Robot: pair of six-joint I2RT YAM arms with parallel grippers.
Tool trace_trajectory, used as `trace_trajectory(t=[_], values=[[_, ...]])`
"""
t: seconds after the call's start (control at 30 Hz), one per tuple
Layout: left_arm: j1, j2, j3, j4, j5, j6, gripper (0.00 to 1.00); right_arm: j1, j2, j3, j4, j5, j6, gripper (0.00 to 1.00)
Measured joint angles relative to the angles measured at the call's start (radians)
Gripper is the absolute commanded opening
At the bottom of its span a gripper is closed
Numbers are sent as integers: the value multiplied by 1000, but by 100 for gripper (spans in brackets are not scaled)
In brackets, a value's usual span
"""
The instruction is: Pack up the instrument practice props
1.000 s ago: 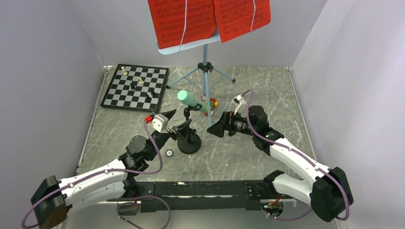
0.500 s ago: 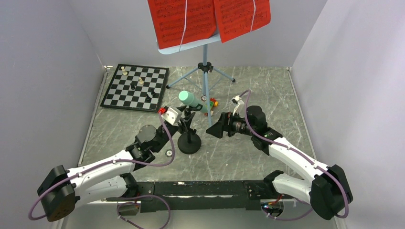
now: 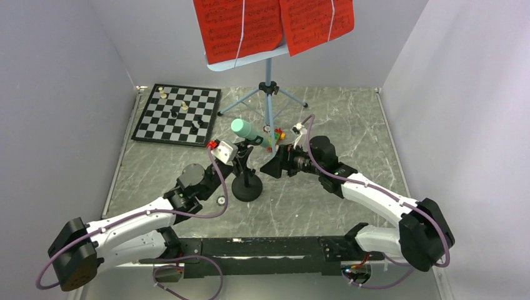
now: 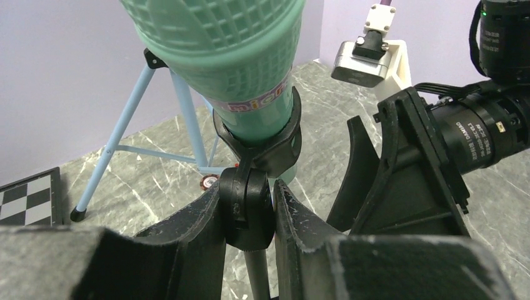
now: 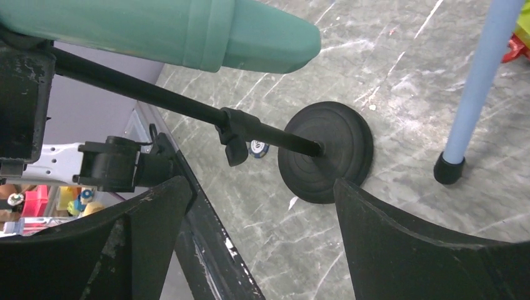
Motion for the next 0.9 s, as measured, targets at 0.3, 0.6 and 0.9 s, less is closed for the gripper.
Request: trace_trajectory(t=[0.3,0.6,0.9], values=[[-14,-50,-33,1,-101,-10,0,84,95,16,82,71,11,72],[-29,-50,-41,15,-127,-11,0,96,241,70,159,58,30,66],[-31,-66,-60,34,-142,-11,0,97,315,98,244,-17,60,53]])
